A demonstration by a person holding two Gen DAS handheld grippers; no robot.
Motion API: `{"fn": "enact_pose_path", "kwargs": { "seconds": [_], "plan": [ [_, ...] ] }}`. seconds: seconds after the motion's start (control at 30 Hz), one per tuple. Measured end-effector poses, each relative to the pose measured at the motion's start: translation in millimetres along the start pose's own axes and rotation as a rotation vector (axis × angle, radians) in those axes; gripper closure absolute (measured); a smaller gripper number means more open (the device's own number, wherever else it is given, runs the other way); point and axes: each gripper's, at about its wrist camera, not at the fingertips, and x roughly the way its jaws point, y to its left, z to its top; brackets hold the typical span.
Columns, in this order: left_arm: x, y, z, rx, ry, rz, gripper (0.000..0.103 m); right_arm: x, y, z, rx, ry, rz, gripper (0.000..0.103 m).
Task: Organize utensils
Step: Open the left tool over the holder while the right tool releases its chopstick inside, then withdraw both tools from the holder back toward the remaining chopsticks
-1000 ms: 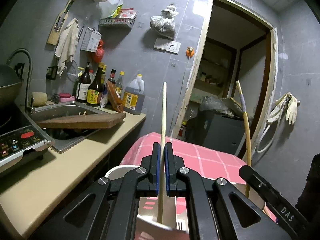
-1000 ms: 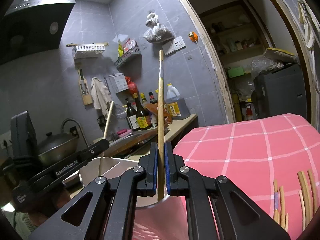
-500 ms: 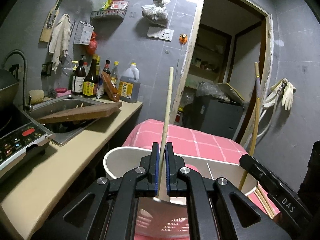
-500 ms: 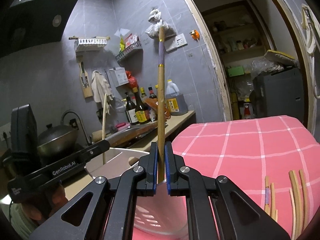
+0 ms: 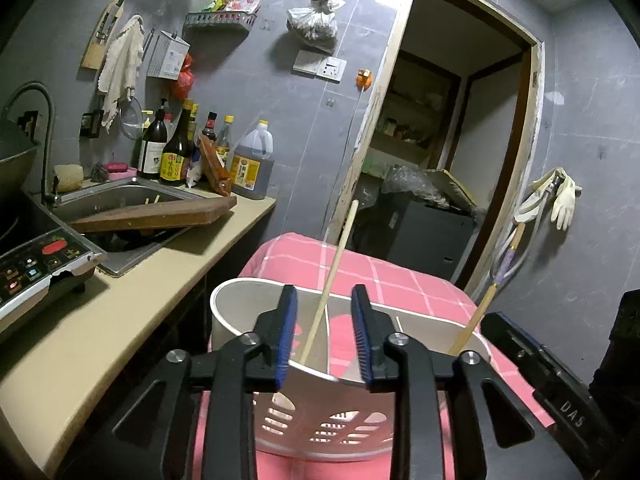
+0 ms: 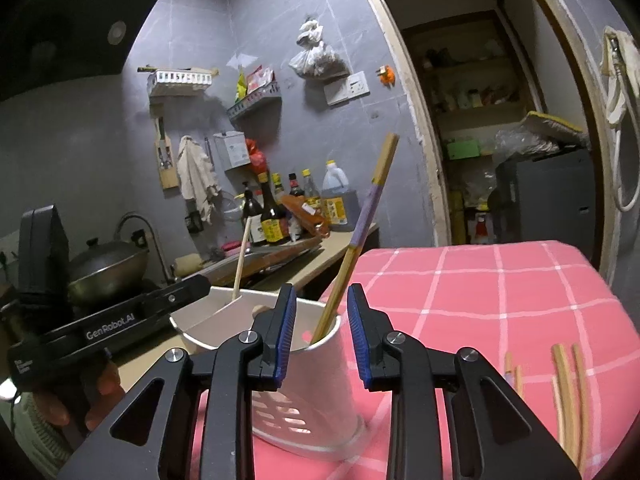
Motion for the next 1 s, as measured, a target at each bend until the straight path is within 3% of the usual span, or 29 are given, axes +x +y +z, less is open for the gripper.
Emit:
{"fn": "enact_pose_path", "kwargs": {
  "seconds": [0.1, 0.17, 0.27, 0.33, 0.5, 0.6, 0.7, 1.0],
  "plan": [
    [-7.4, -4.0, 0.8, 0.006, -0.028, -0.001, 0.065, -13.7, -0.6, 4.0, -0.004, -0.030, -0.028, 0.058],
    [-12.4, -9.4, 1.6, 0.019, -0.045, -0.001, 0.062, -24.1, -2.8, 6.2, -0.001, -0.051, -0.046, 0.054],
    [-22.7, -20.2, -0.4, 0.038, -0.079, -0.001, 0.043, -41.0, -7.2, 11.0, -0.007, -0.073, -0.087, 0.042],
    [-28.9, -28.2, -1.0, 0.050, -0.101, -0.011, 0.037, -54.1, -10.6, 13.7, -0.013, -0.090, -0.110, 0.028],
    [-42.2, -50.1, -4.2, 0.070, -0.133, -0.062, 0.015, -92.1, -18.9, 21.7, -0.035, -0.138, -0.177, 0.012],
    [-47.2, -65.2, -7.7, 0.087, -0.130, -0.103, 0.013, -115.5, -25.2, 23.0, -0.043, -0.165, -0.222, 0.001],
    [-49.9, -80.0, -13.6, 0.109, -0.119, -0.135, 0.005, -132.0, -31.1, 21.9, -0.054, -0.168, -0.257, 0.000],
    [-34.7, -125.4, -41.9, 0.170, 0.016, -0.212, 0.005, -158.5, -61.6, 7.5, -0.083, -0.085, -0.372, 0.000]
  ]
}}
